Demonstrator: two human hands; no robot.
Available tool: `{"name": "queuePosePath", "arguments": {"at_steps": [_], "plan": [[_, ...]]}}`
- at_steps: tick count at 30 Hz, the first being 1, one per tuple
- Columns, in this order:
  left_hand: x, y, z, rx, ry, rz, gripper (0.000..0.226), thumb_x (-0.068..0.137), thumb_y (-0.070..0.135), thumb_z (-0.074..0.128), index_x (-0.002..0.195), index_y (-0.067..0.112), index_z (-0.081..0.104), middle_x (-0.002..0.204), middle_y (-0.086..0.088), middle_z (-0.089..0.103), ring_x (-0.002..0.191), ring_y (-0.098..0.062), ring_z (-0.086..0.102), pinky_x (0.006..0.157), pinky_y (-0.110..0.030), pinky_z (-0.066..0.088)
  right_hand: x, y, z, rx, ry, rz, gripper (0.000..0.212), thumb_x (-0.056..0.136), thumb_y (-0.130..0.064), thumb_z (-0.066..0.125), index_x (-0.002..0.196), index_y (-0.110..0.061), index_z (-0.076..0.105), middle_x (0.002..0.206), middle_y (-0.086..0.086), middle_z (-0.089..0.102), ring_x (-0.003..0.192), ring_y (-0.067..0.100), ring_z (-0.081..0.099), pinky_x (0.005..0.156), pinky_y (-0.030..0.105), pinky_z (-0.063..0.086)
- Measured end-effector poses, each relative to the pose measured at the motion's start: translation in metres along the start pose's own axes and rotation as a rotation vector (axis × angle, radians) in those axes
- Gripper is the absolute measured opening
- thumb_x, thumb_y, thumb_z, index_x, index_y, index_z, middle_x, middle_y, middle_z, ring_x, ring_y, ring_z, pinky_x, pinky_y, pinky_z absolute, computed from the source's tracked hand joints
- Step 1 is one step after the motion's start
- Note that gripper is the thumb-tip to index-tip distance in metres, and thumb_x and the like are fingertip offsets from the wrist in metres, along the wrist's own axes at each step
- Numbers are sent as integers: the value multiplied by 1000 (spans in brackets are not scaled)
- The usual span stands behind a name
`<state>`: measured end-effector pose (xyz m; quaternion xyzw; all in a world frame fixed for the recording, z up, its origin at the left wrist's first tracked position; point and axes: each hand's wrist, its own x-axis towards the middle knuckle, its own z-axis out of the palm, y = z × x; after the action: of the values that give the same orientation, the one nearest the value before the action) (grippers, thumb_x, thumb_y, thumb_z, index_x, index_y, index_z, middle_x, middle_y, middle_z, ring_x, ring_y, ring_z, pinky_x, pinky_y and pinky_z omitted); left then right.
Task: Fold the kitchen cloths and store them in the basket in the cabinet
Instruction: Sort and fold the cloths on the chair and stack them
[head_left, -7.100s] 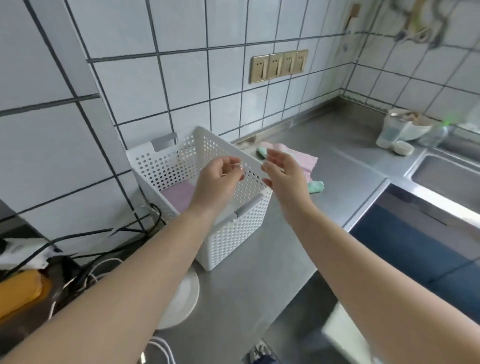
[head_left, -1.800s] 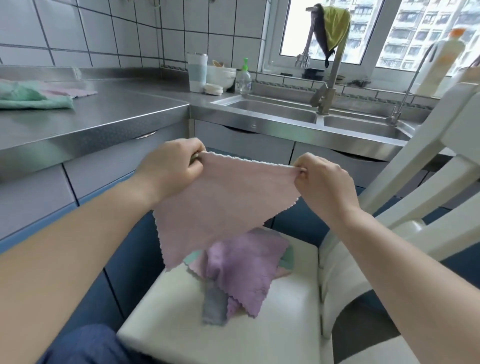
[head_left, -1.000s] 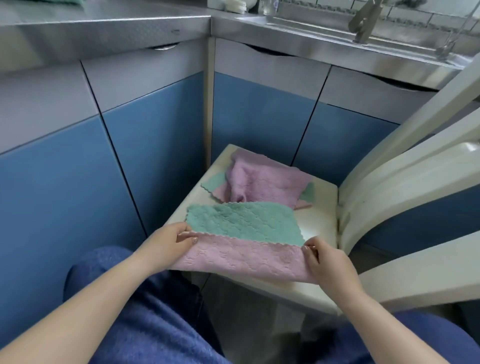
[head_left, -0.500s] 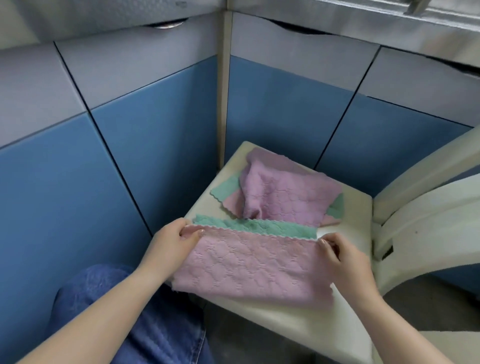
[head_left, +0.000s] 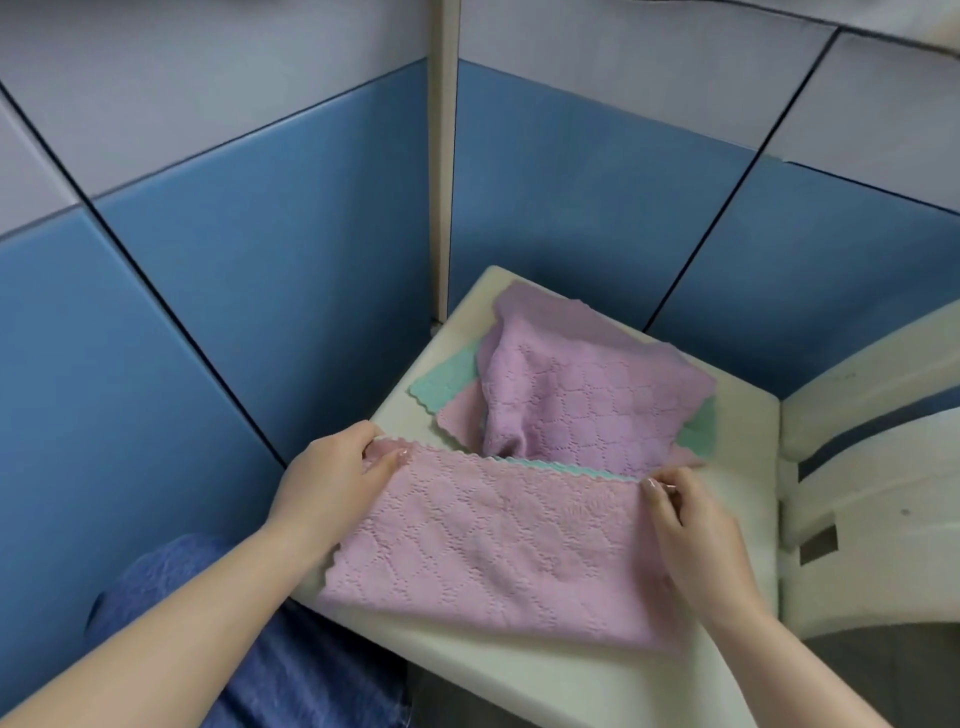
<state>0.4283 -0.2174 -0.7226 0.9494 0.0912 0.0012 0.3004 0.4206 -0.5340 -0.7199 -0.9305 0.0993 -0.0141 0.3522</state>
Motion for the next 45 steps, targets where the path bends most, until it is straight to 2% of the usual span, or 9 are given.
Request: {"name": "queuePosePath", "arguments": {"at_steps": [9,17,25,29,31,33,36,41,45], "plan": [[3,-2,8,160,12,56,29,95,49,37,86,22,44,66,6,58,58,-16,56,51,-34,48,1,-9,-1,43,18,-31,12,98,-24,41,87,-20,44,78,6,59,75,27,50,66,36,34],[-2,1,6,171,30,86,31,97,45,30,85,18,38,62,2,56,54,-20,54,50,-35,43,-4,-12,-2,89,128,-73,10,97,-22,42,88,-18,43,72,-16,52,70,25,47,62,32,25],[6,-1,6,219,-16,18,31,94,48,43,81,20,45,64,5,54,59,-17,53,48,-29,38,13,-5,11,27,49,42,14,97,-28,46,91,-17,52,88,9,66,89,32,59,67,31,32],[5,2,2,268,-31,-15,26,92,50,45,86,25,43,65,8,52,61,-17,53,48,-27,33,20,-4,14,-10,30,82,16,95,-30,49,95,-16,57,94,7,69,91,30,60,68,30,34],[1,1,0,278,19,-4,26,91,49,47,98,24,48,81,6,56,72,-18,57,56,-29,40,18,-4,9,32,39,92,12,94,-31,51,95,-20,55,92,1,66,91,27,60,69,31,37],[-5,-2,-1,251,150,57,28,91,39,53,109,18,56,99,-2,55,86,-25,58,70,-36,45,9,-3,5,9,126,7,12,92,-29,53,98,-19,55,97,-1,62,95,23,57,75,32,40],[-24,9,6,275,294,224,31,87,31,53,111,14,63,102,-6,54,89,-31,57,76,-44,45,-16,-6,14,-161,218,-302,26,88,-31,49,98,-11,62,109,8,61,105,29,54,90,38,41],[-54,42,36,235,207,456,32,81,29,44,99,21,69,96,1,60,86,-24,60,72,-37,49,-56,-27,62,-261,81,-563,24,88,-29,49,107,-22,61,129,6,55,126,27,45,104,49,30],[-61,36,60,319,77,465,40,86,28,40,116,16,65,119,-3,63,112,-23,58,95,-37,43,-57,-36,80,-446,21,-554,37,87,-34,45,119,-23,60,135,6,54,131,23,38,105,53,22]]}}
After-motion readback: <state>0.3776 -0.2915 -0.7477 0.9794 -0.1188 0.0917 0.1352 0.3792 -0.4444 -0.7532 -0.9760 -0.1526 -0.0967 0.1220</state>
